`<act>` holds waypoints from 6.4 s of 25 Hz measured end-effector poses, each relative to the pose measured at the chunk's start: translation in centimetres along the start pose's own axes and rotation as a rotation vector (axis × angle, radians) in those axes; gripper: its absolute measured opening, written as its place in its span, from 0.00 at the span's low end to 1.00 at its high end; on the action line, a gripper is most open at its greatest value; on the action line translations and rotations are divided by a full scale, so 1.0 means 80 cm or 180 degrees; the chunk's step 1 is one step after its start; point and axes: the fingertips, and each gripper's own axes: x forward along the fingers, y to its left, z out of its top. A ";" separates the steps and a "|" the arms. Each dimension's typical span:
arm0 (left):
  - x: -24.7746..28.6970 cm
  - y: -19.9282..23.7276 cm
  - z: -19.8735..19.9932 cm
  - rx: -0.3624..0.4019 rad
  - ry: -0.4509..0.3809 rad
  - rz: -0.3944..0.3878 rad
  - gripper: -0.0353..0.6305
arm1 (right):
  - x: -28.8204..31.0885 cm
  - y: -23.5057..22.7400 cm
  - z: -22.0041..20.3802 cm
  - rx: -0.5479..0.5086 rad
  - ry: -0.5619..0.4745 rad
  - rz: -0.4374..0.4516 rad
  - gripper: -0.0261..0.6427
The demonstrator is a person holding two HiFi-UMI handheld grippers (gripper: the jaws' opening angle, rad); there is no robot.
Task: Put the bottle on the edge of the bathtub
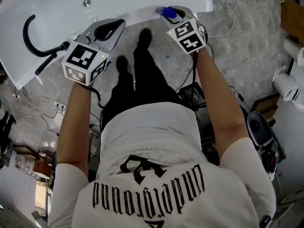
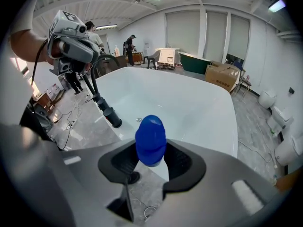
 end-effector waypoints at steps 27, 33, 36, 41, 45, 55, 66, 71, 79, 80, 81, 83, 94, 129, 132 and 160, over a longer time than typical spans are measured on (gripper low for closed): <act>0.012 -0.013 -0.016 -0.0088 0.0067 -0.0118 0.06 | 0.001 -0.014 -0.026 0.0222 -0.0035 -0.0026 0.36; 0.014 -0.029 -0.010 -0.0013 0.0049 -0.0155 0.06 | -0.026 -0.035 -0.037 0.0523 -0.0137 -0.0158 0.38; 0.013 -0.040 -0.005 0.0091 0.0039 -0.0174 0.06 | -0.043 -0.038 -0.047 0.0617 -0.0165 -0.0234 0.38; 0.009 -0.063 0.005 0.0096 -0.0044 -0.0204 0.06 | -0.075 -0.034 -0.059 0.0736 -0.0254 -0.0358 0.39; -0.072 -0.100 0.003 0.0257 -0.0141 -0.0243 0.06 | -0.123 0.043 -0.014 0.0724 -0.0422 -0.0440 0.39; -0.236 -0.162 0.004 0.0392 -0.0600 -0.0231 0.06 | -0.257 0.178 0.082 0.0762 -0.1072 -0.0484 0.36; -0.371 -0.220 0.037 0.0507 -0.1136 -0.0158 0.06 | -0.395 0.273 0.154 0.0476 -0.1615 -0.0645 0.33; -0.412 -0.238 0.058 0.0592 -0.1315 -0.0120 0.06 | -0.436 0.302 0.176 0.0432 -0.1881 -0.0702 0.28; -0.440 -0.255 0.086 0.0588 -0.1437 -0.0171 0.06 | -0.479 0.323 0.205 0.0266 -0.2058 -0.0681 0.20; -0.441 -0.258 0.086 0.0602 -0.1437 -0.0179 0.06 | -0.481 0.325 0.205 0.0249 -0.2061 -0.0689 0.19; -0.442 -0.261 0.085 0.0627 -0.1432 -0.0179 0.06 | -0.483 0.328 0.206 0.0232 -0.2065 -0.0702 0.18; -0.444 -0.264 0.084 0.0673 -0.1432 -0.0174 0.06 | -0.488 0.335 0.208 0.0203 -0.2091 -0.0717 0.16; -0.456 -0.273 0.064 0.0682 -0.1413 -0.0302 0.06 | -0.502 0.373 0.212 0.0188 -0.2089 -0.0802 0.06; -0.388 -0.657 -0.077 0.0582 -0.1232 -0.0102 0.06 | -0.691 0.498 -0.146 0.0237 -0.2052 -0.0528 0.04; -0.395 -0.692 -0.095 0.0588 -0.1252 -0.0054 0.06 | -0.702 0.516 -0.164 0.0188 -0.2089 -0.0474 0.04; -0.648 -0.679 -0.271 0.0708 -0.1416 -0.0096 0.06 | -0.663 0.816 -0.113 0.0064 -0.2165 -0.0673 0.04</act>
